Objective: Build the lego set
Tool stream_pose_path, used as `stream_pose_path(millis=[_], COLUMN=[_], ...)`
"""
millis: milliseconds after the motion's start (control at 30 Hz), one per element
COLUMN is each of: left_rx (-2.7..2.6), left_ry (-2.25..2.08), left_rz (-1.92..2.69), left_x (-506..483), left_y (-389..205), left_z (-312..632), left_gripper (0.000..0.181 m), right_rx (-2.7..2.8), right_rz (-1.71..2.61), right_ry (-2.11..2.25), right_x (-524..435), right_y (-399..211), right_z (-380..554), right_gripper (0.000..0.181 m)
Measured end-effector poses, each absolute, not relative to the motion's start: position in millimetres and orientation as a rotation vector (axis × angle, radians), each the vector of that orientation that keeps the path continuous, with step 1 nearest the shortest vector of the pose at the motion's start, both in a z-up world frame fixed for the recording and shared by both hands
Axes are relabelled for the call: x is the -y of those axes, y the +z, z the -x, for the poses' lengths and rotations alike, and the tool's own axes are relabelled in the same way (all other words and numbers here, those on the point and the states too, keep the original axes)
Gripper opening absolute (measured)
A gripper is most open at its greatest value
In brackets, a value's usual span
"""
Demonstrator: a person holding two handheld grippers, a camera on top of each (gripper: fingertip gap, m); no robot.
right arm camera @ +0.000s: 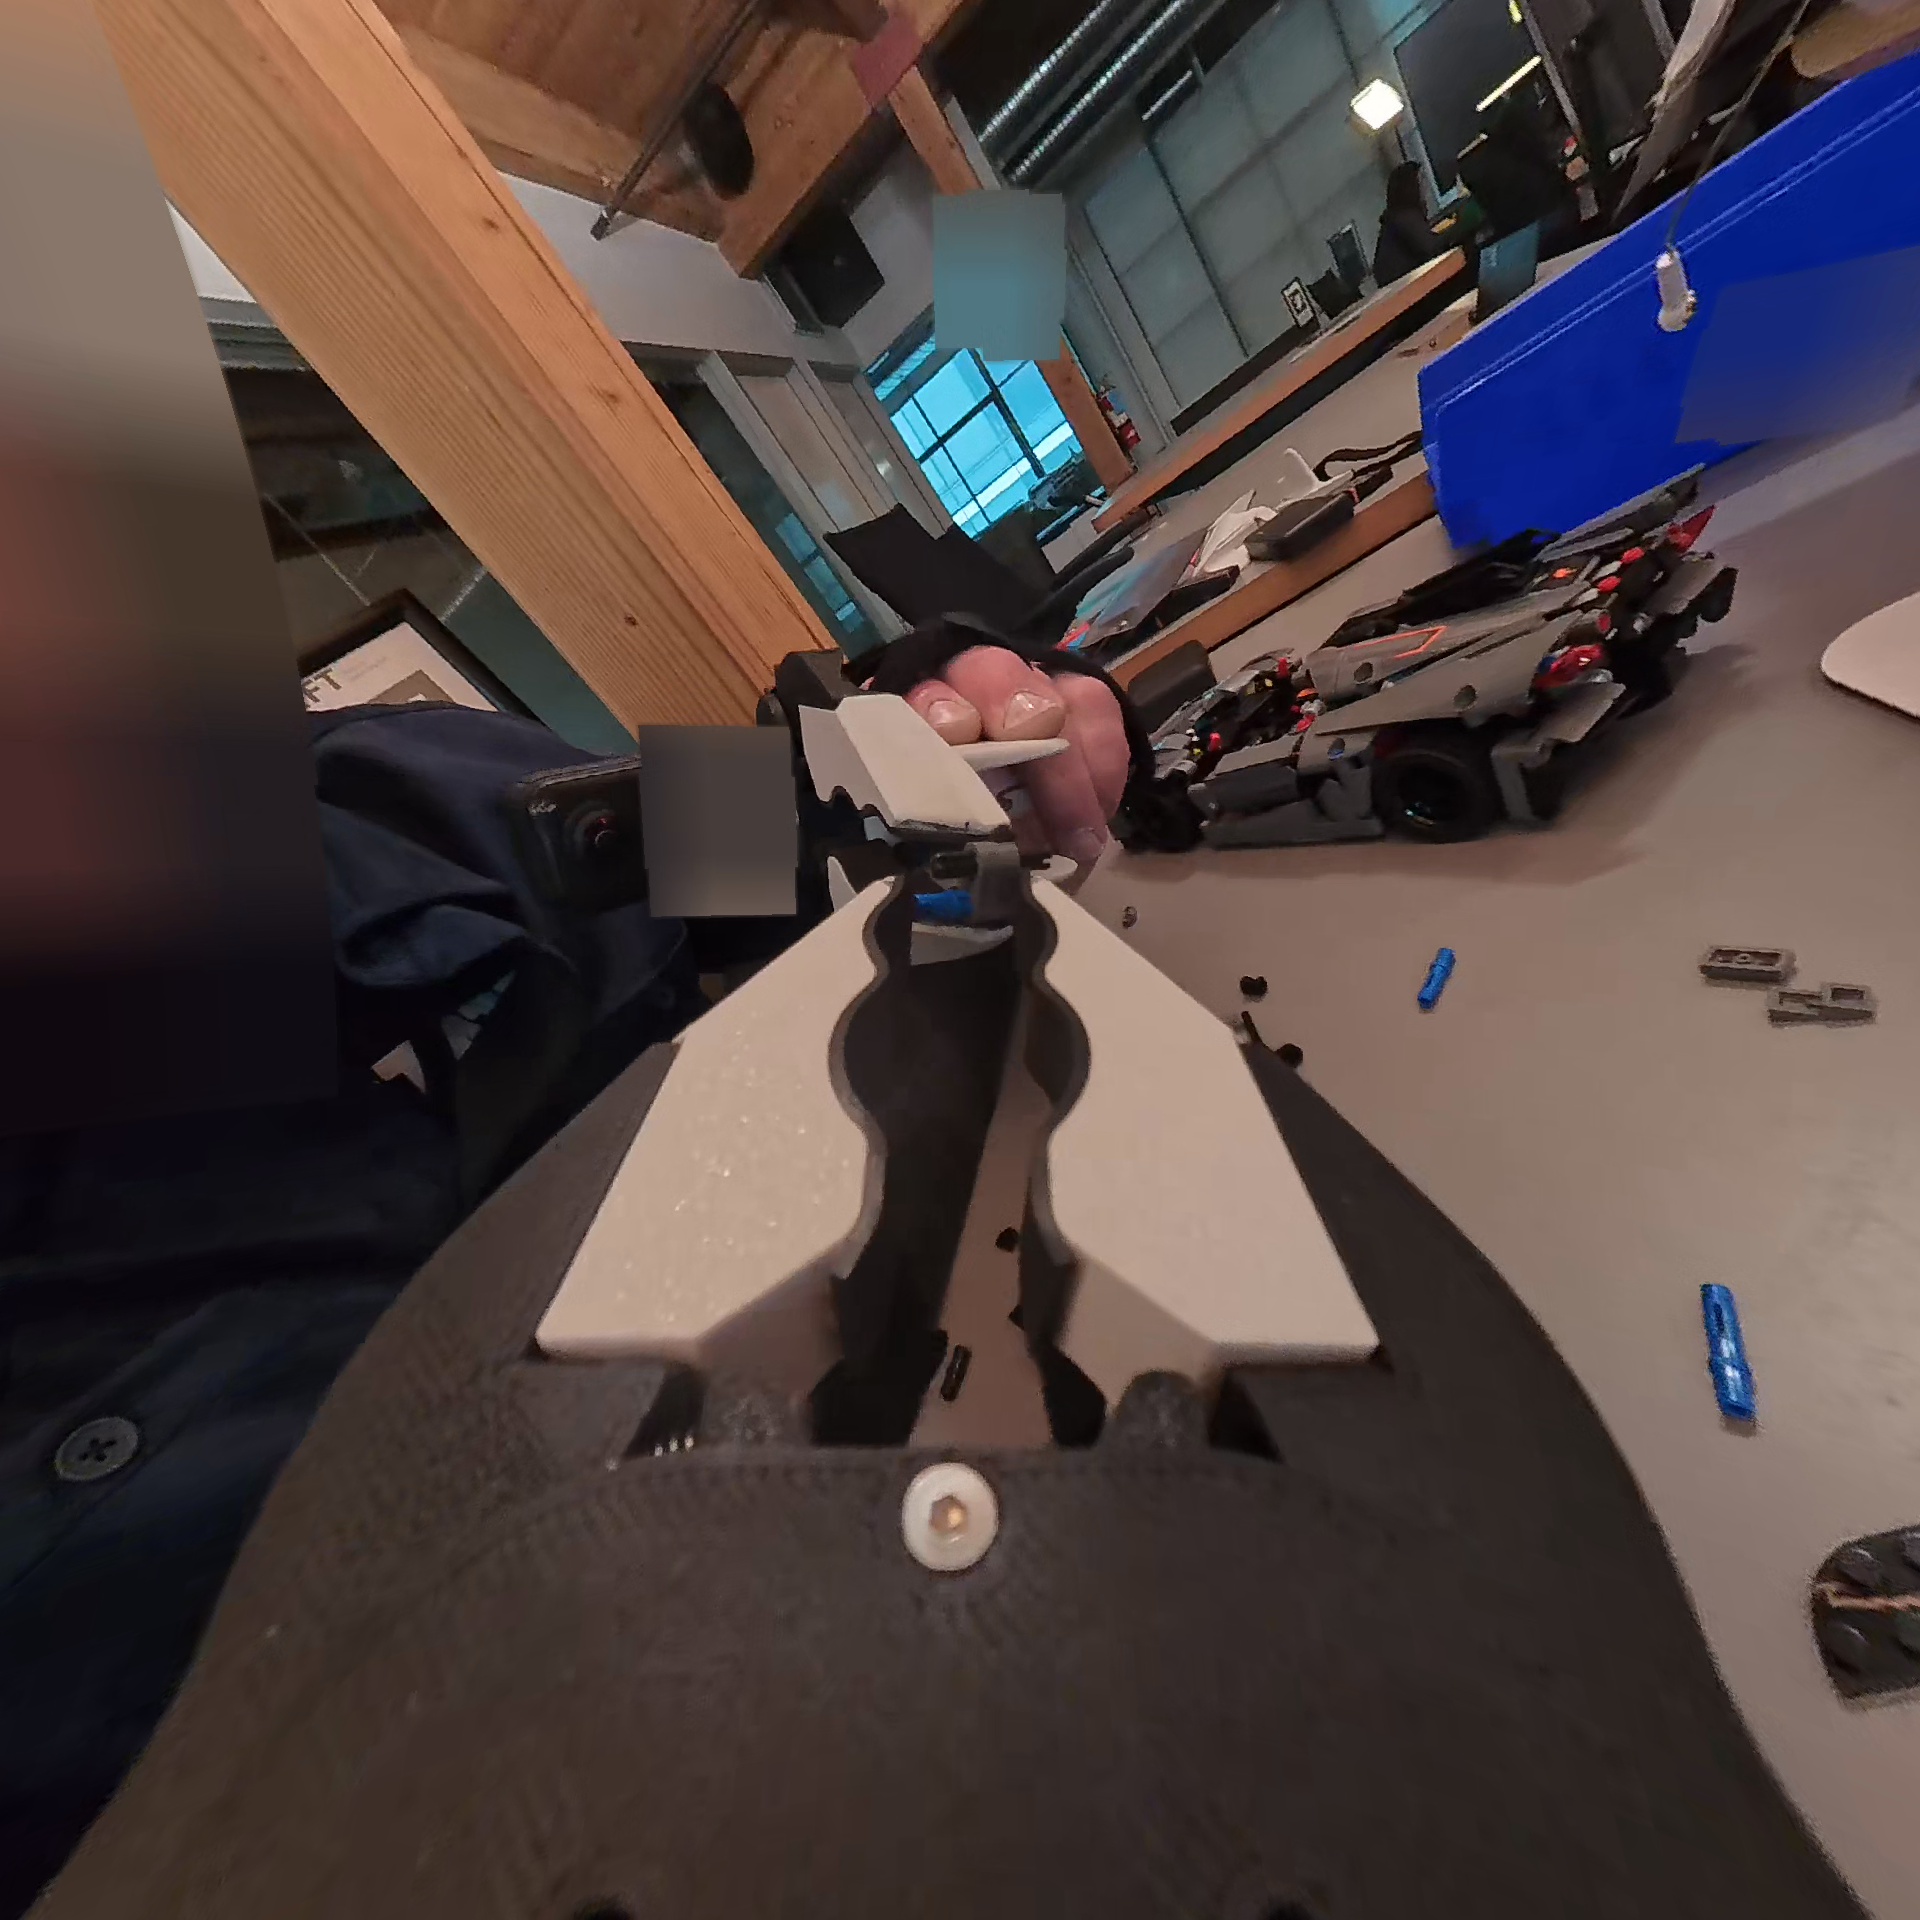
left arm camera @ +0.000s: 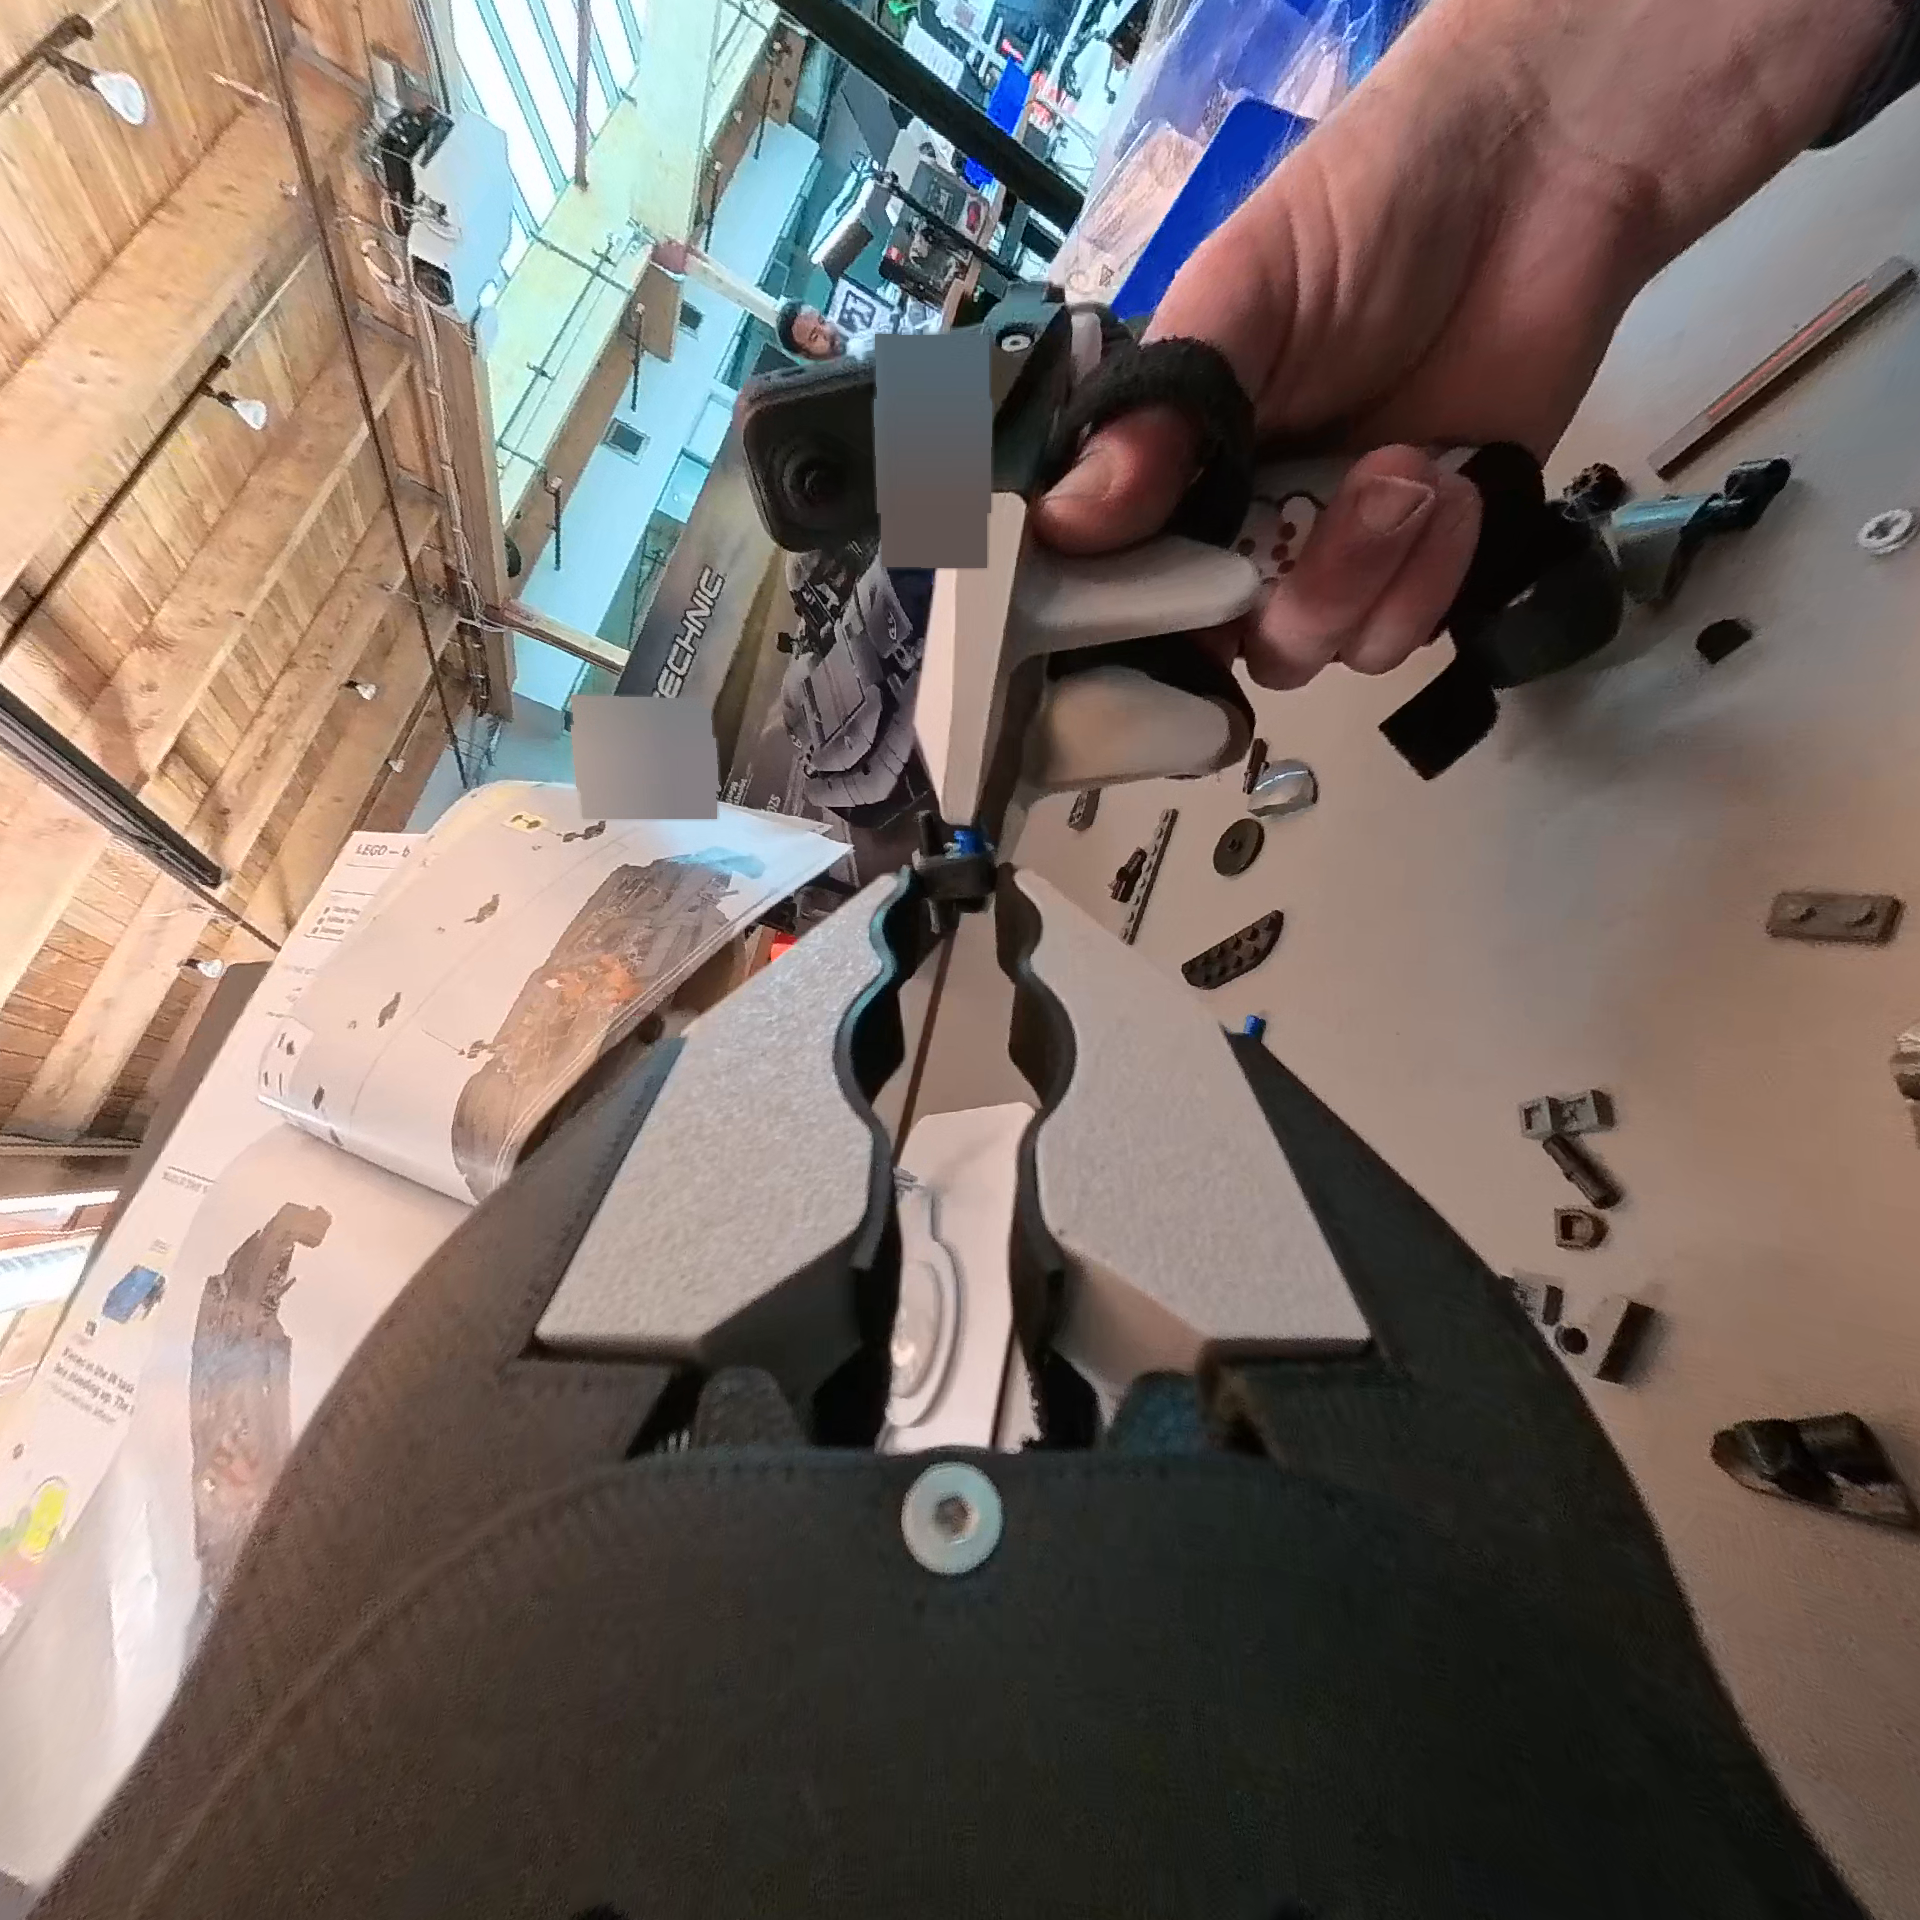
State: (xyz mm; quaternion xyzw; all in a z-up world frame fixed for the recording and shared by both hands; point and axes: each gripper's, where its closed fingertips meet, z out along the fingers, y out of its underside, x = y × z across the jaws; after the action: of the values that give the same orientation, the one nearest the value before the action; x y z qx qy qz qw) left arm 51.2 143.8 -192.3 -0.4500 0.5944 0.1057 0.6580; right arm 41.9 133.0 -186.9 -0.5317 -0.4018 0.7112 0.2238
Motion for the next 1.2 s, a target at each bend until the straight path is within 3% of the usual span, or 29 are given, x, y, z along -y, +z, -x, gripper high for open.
stream_pose_path(millis=[933,1033,1200], left_rx=[-1.353,-1.37,-1.386], left_ry=[0.294,0.318,0.33], left_rz=[0.986,1.007,1.053], left_x=[-136,-140,-150], left_y=[-182,-187,-195], left_z=[-52,-51,-47], left_gripper=[0.011,0.011,0.011], right_rx=[1.147,1.157,1.146], right_rz=[1.406,1.433,1.444], right_ry=[1.941,1.876,1.752], right_x=[-125,-132,-142], right_y=[-179,-181,-181], right_z=[-42,-44,-52], right_gripper=[0.013,0.023,0.018])
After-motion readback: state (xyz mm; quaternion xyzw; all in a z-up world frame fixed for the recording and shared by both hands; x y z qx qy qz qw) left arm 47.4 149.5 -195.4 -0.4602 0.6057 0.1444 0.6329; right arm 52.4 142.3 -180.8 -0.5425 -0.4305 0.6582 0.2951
